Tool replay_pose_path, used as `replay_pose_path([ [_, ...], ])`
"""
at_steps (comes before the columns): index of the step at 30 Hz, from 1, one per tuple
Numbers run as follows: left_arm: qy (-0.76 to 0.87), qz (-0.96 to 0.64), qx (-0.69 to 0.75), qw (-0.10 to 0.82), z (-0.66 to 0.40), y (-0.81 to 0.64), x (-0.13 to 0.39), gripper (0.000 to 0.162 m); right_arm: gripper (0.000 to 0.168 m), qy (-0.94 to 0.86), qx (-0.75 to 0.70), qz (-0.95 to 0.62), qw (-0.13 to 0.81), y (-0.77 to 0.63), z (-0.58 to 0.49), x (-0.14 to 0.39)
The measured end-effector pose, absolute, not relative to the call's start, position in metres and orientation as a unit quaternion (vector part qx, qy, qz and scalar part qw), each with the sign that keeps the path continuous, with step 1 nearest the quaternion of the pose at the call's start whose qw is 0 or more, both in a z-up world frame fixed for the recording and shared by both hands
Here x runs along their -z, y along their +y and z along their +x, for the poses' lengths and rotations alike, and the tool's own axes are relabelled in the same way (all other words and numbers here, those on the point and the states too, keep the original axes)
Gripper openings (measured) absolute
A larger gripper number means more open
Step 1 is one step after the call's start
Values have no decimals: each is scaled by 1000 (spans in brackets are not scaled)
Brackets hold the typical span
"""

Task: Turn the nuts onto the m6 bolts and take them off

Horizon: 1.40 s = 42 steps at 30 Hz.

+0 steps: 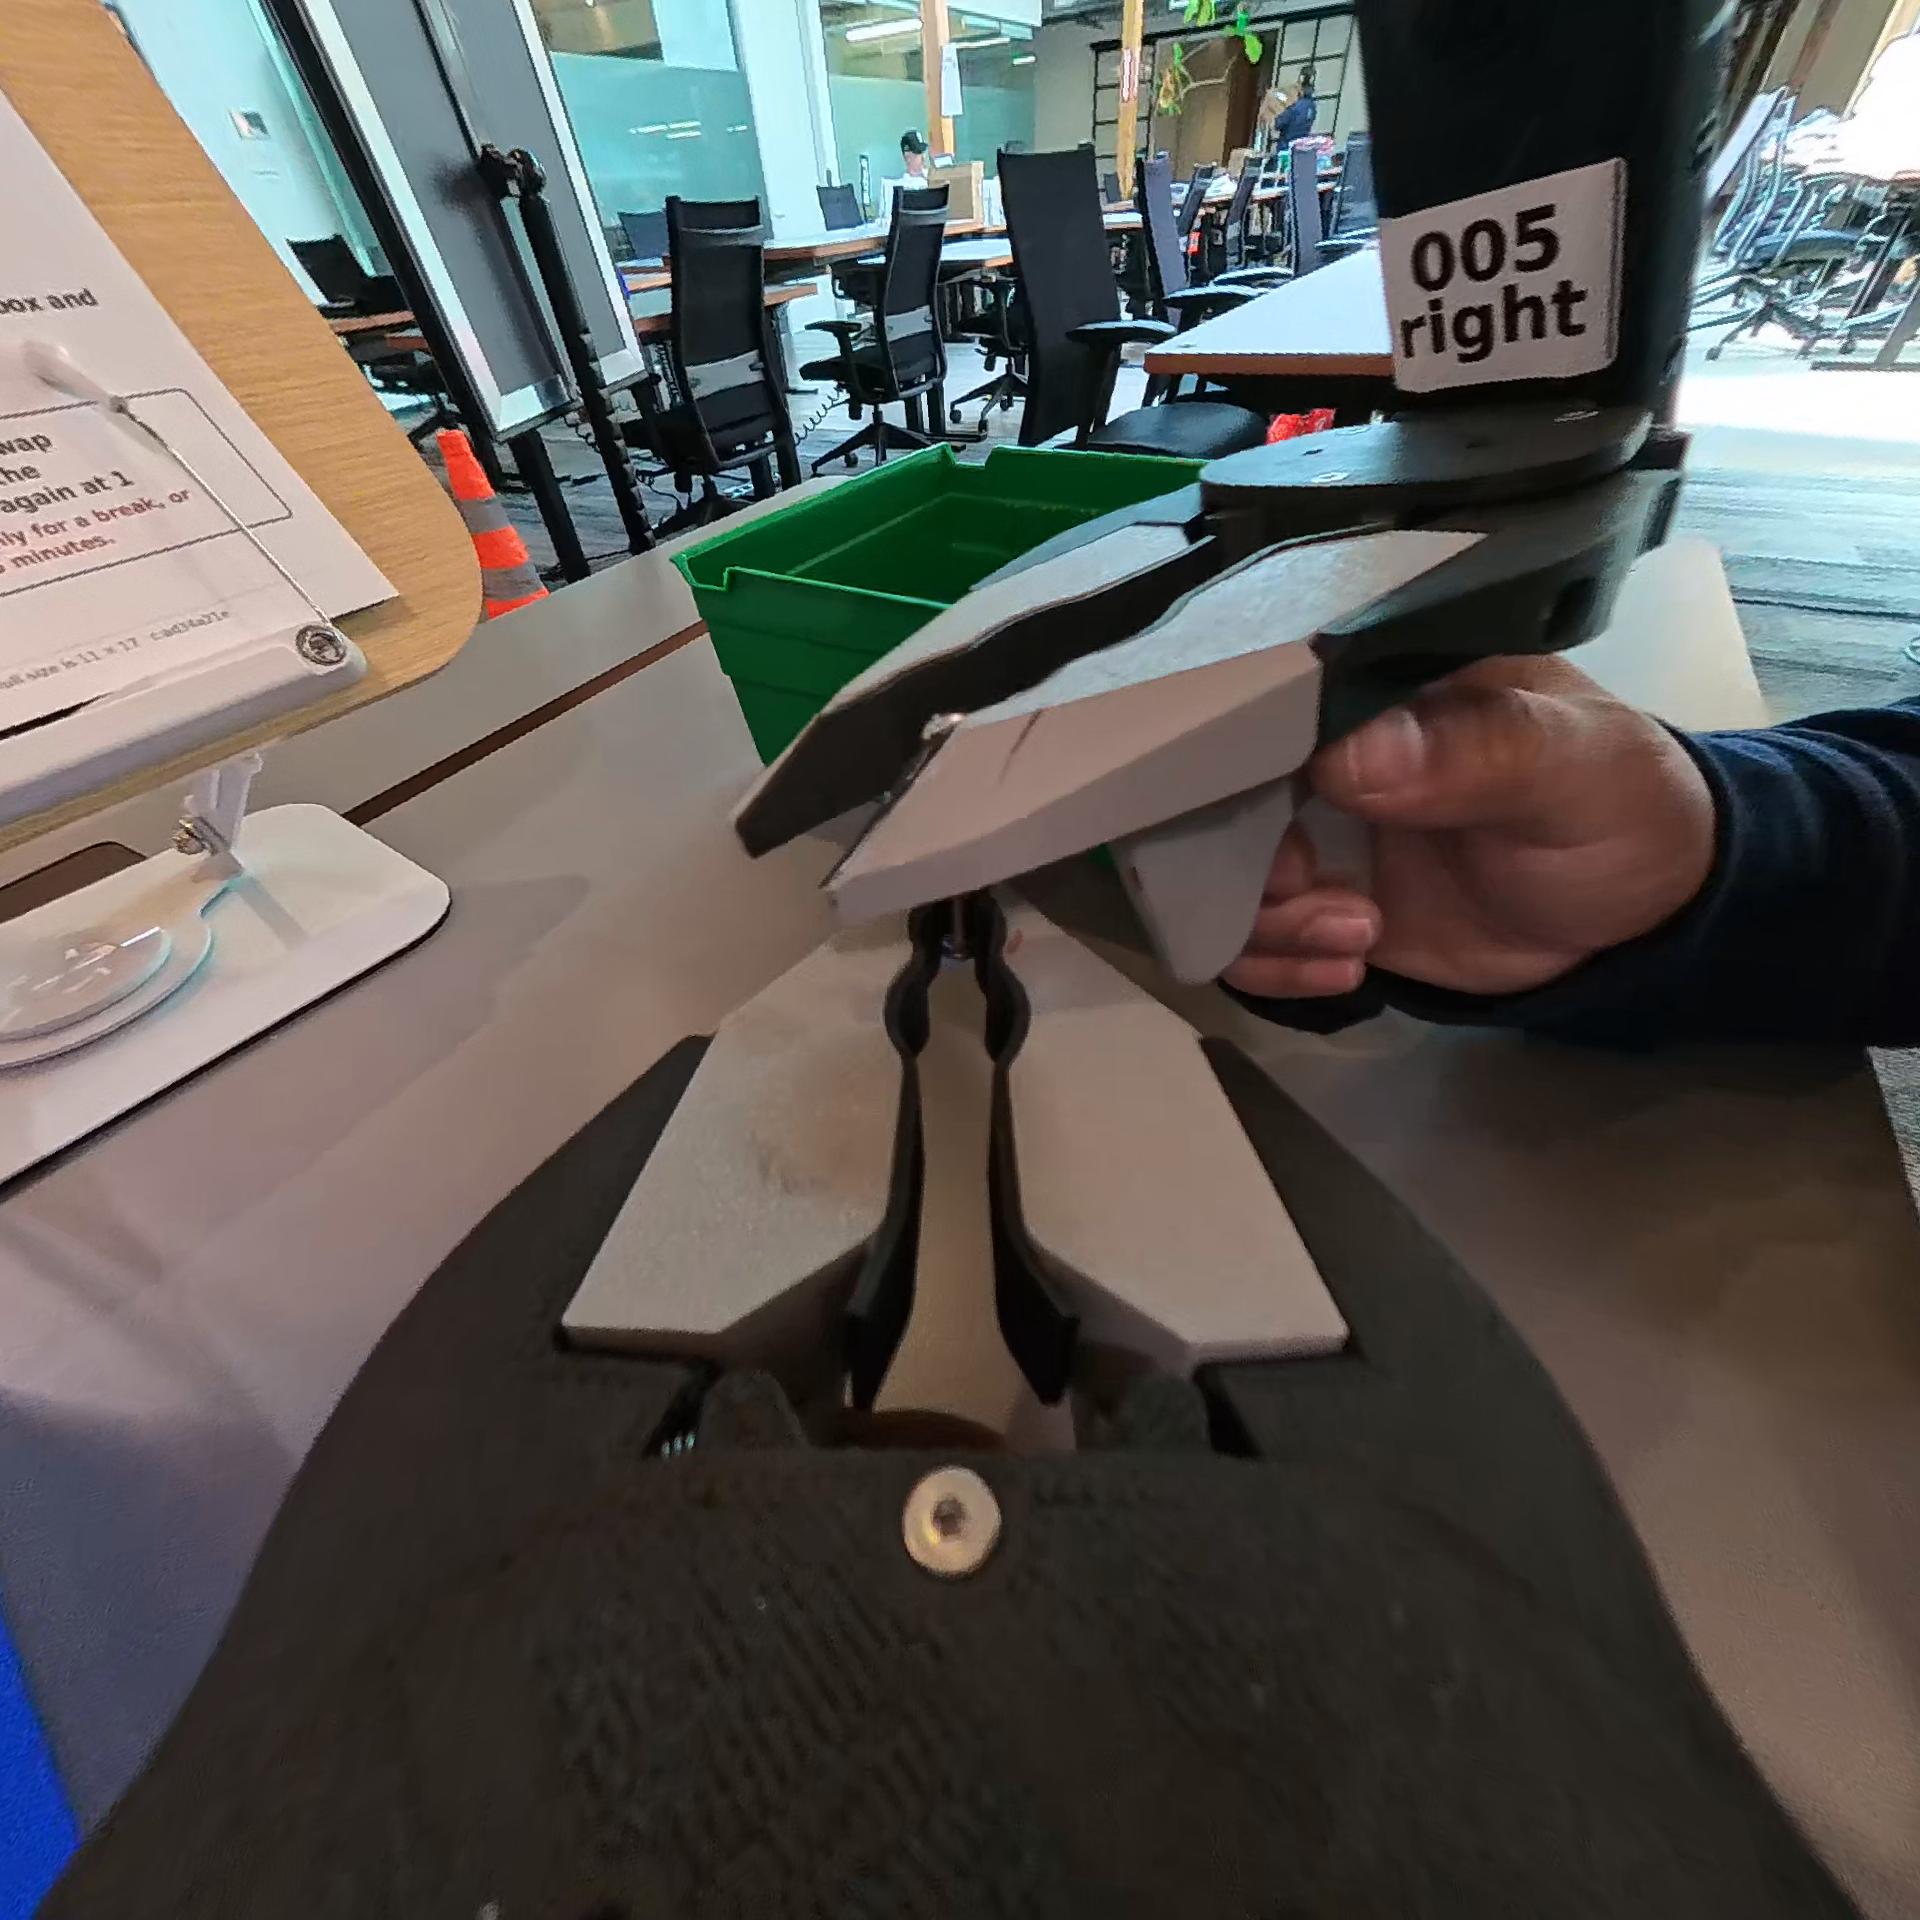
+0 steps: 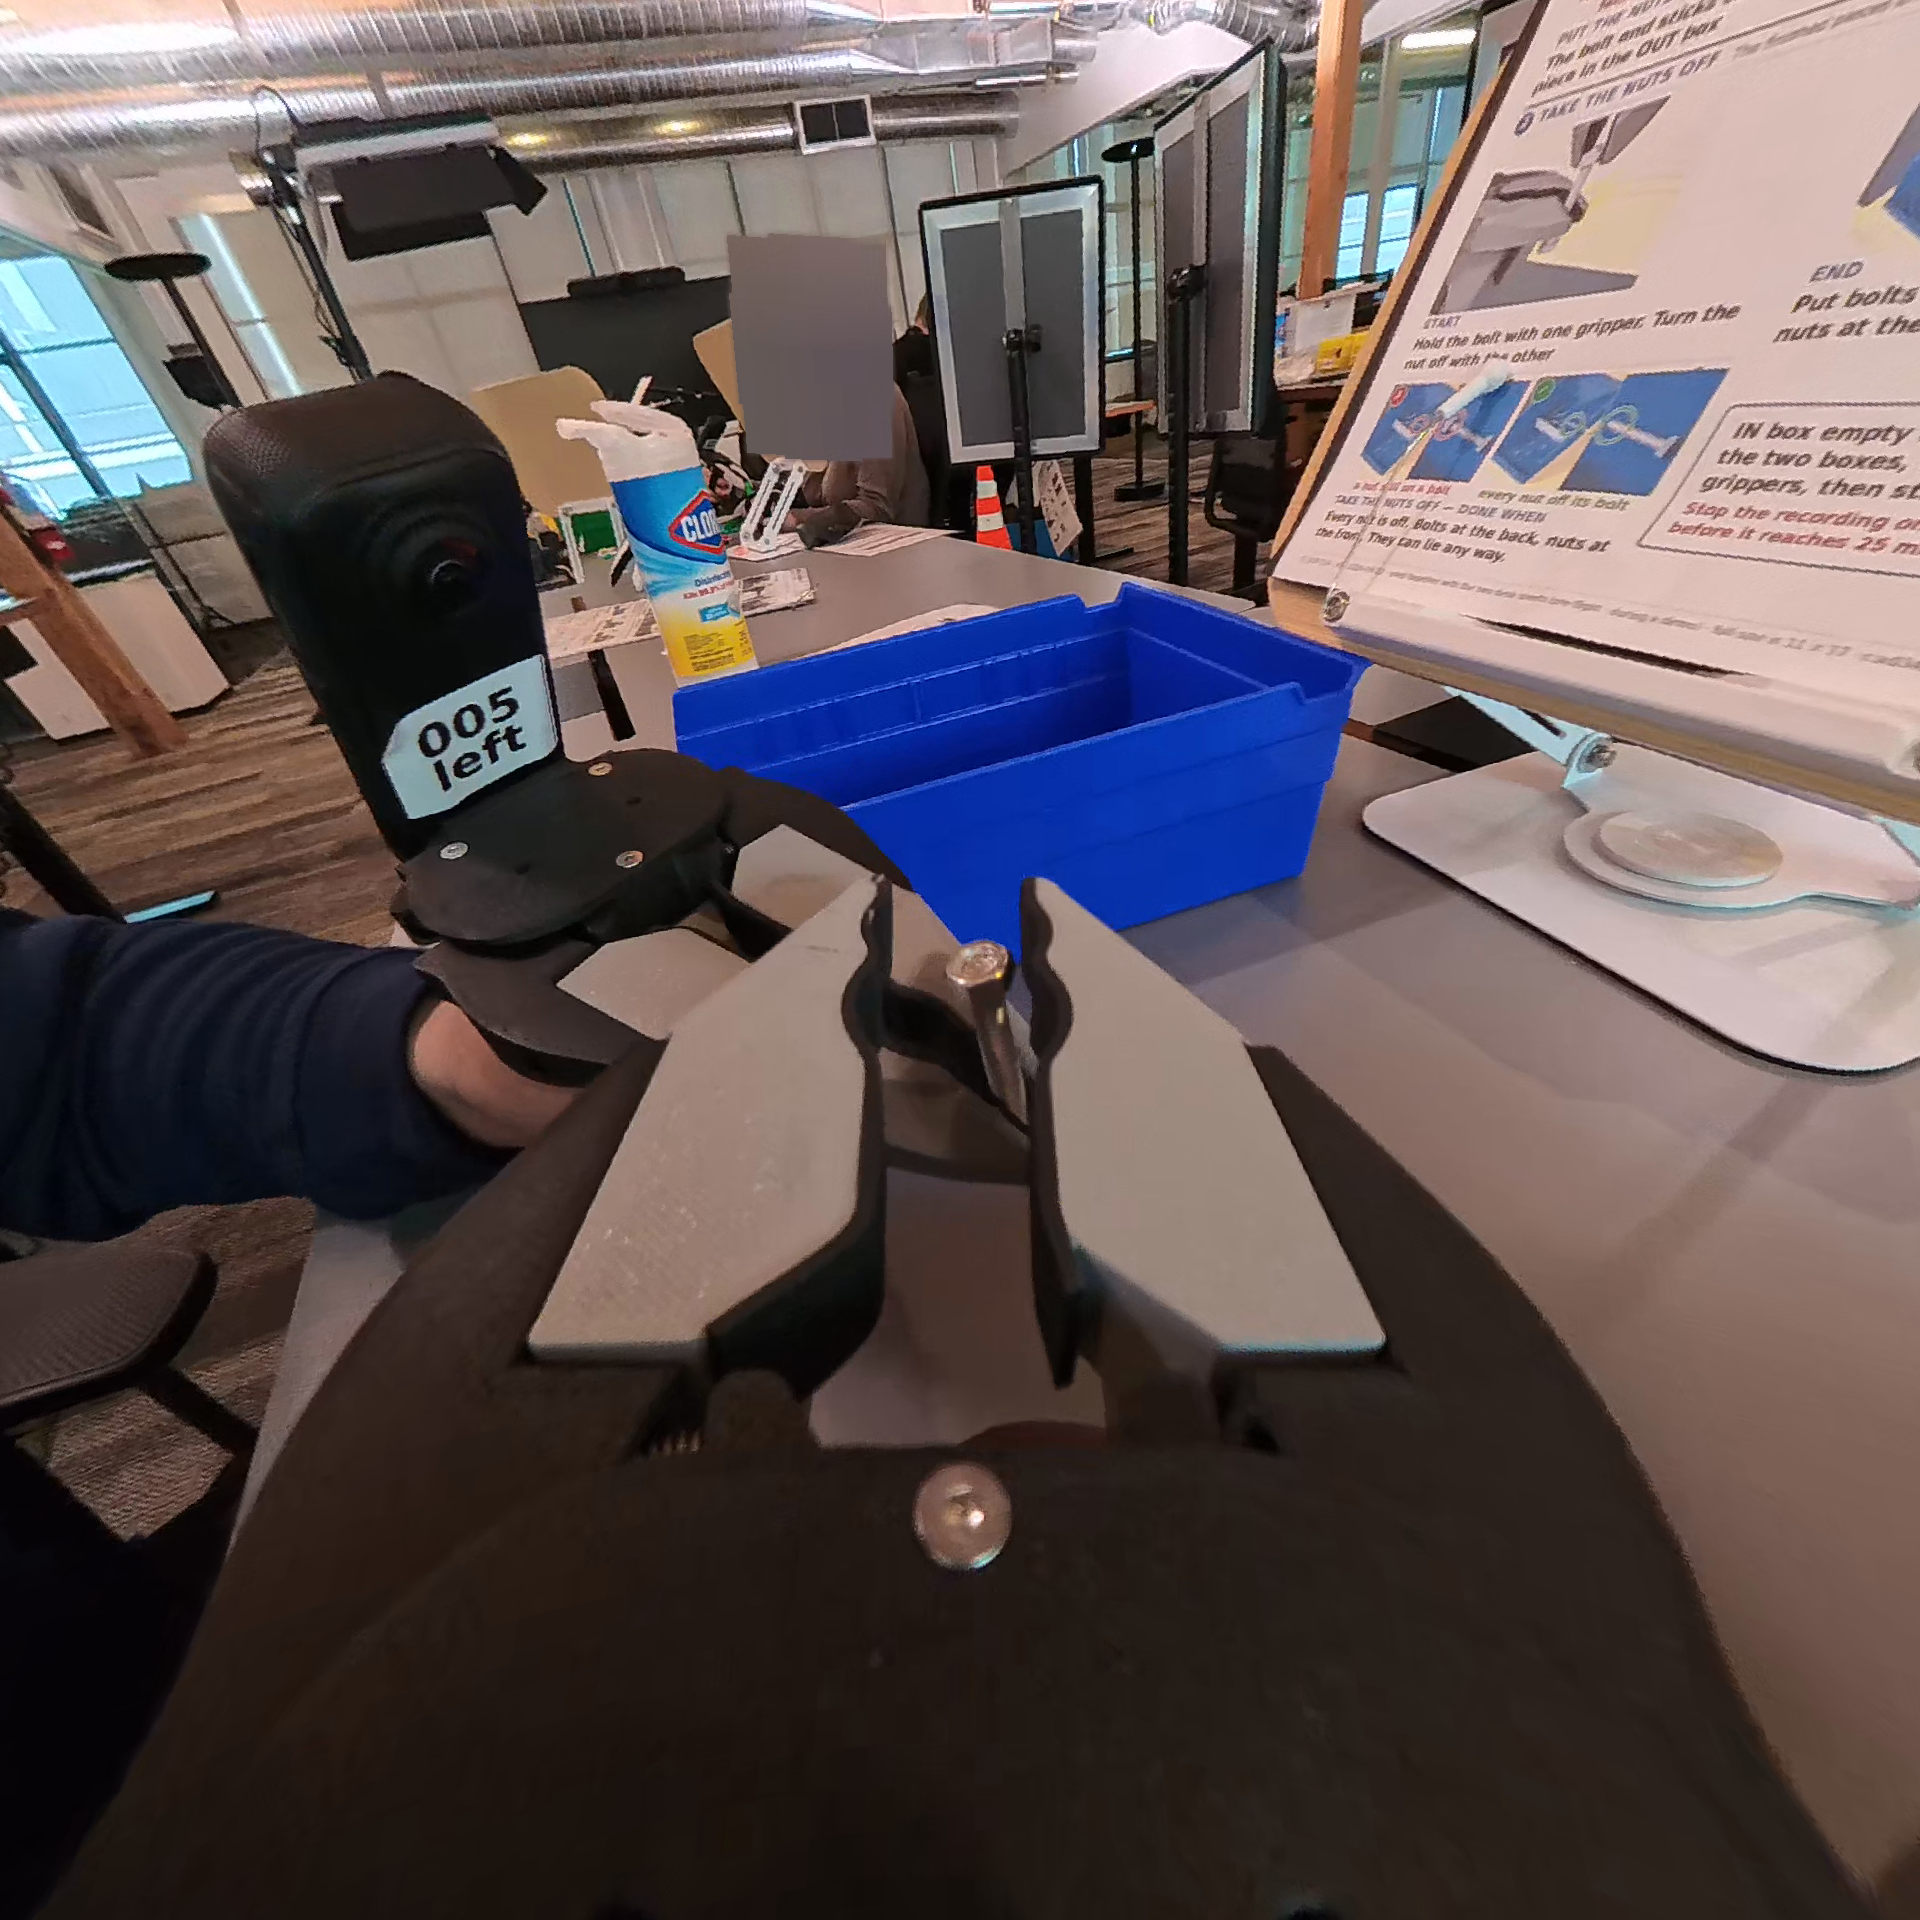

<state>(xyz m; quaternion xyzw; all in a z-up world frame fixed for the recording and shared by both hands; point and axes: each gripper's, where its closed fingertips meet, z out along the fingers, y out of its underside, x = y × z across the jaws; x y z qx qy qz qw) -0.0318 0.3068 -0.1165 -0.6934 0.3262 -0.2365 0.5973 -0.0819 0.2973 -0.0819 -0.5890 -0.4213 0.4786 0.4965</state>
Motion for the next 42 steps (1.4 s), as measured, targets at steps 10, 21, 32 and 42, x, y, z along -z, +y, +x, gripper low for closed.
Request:
replay_pose_path([
  [10,289,-706,234,603,-51,320,115,2,23,-409,-464,-591,518,306,-73,75],
  [21,310,-698,238,600,-38,312,115,2,21,-419,-461,-590,513,301,-79,79],
  [32,300,-704,235,600,-45,316,116,2,19,-417,-457,-591,517,303,-77,78],
  [42,296,-705,231,602,-48,318,115,2,20,-411,-456,-591,524,305,-74,75],
])
